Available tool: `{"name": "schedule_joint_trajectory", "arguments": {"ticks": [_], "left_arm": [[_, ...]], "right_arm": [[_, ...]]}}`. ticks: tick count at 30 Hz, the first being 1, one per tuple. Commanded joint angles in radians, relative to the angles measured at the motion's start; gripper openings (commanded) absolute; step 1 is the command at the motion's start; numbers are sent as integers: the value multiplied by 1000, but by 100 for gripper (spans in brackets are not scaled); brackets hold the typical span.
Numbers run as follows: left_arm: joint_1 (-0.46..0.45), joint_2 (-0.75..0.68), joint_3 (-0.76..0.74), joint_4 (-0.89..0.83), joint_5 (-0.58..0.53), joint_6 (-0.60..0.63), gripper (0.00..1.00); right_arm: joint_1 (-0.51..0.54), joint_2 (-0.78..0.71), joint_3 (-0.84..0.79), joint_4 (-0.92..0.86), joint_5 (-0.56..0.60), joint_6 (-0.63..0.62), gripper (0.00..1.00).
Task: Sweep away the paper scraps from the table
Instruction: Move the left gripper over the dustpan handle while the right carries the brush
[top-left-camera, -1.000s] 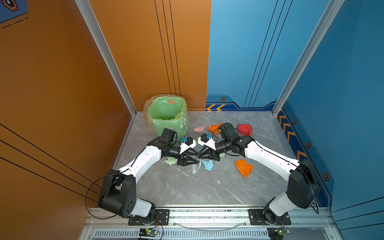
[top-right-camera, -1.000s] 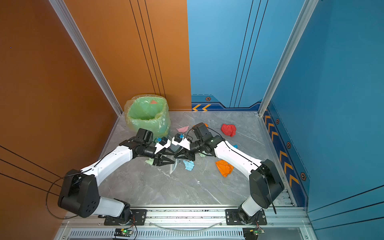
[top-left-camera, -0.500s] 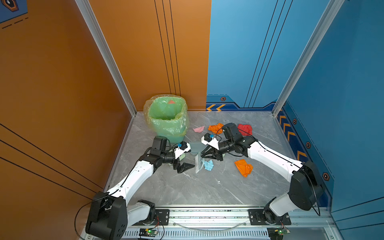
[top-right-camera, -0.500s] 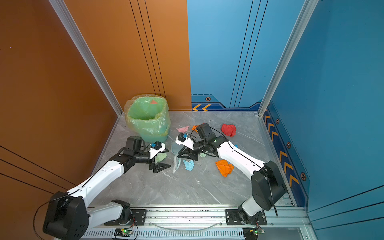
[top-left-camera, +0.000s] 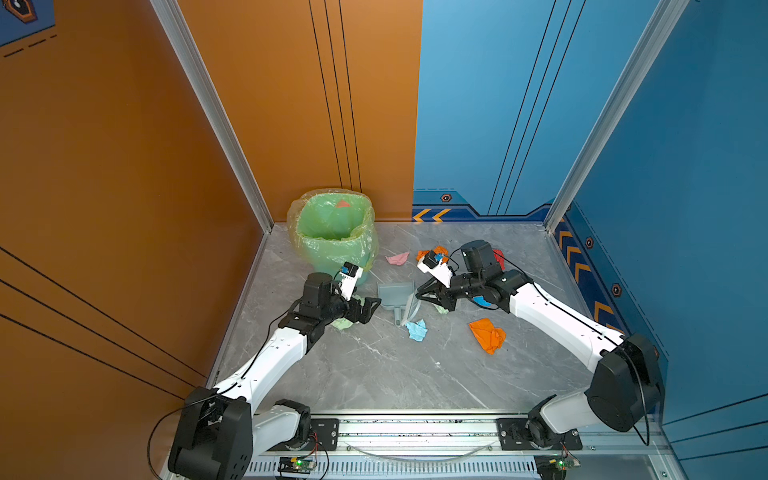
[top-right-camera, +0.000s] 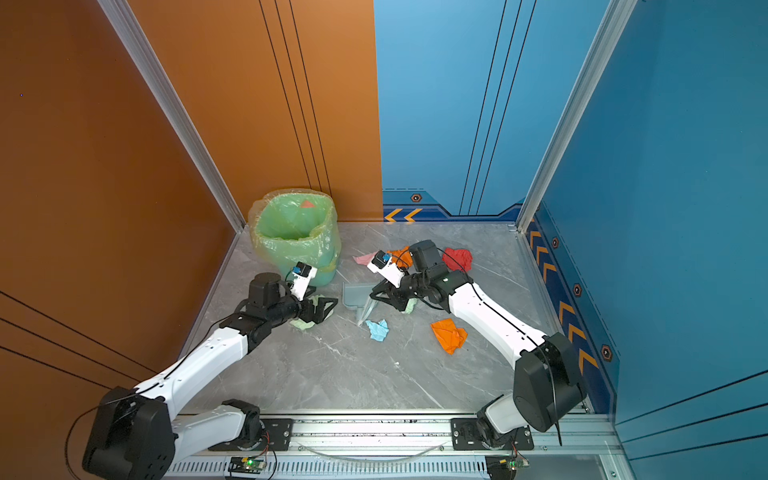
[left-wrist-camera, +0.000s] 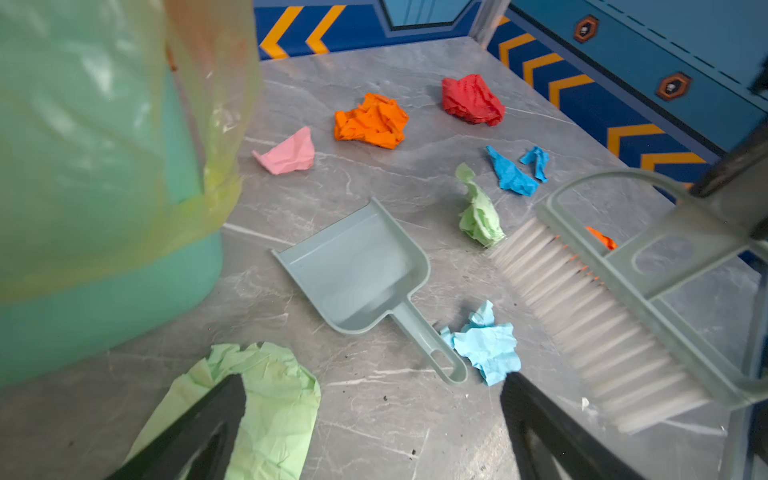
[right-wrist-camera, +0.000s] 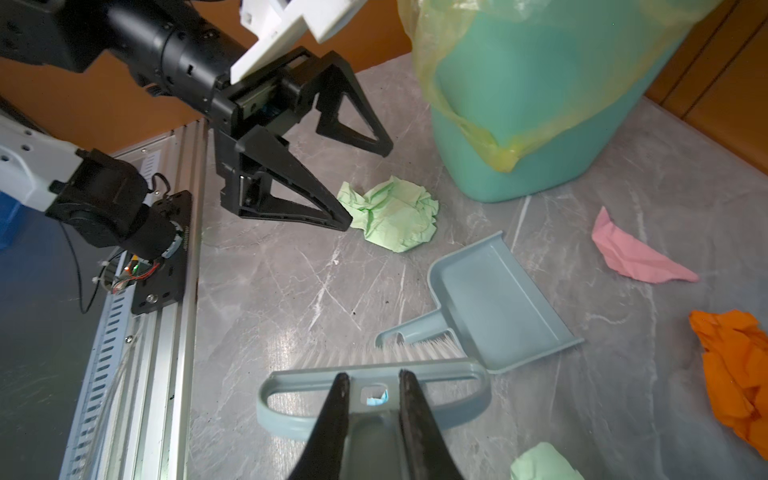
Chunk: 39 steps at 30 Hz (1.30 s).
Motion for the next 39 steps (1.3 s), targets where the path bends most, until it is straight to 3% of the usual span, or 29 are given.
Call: {"name": "schedule_joint_trajectory", "arguments": {"ticks": [1,12,23,33,39], "left_arm": [[-77,-19,-42,11,-210,-152,98],[-365,52,-15,-36,-630,-304,98],[-553,215,192,-234,-856,-483,98],[-599,278,78,-112,-862,-603,98],[-578,333,103,-128,-815,-544,98]], "right_arm": [[-10,-39,-26,40,121,76,0],[-80,-44,-5,86,246,244,0],[-99,2,53,136,395,372,0],[-100,58,39,198,469,440,0],[-61,40,8,211,547,448,0]]}}
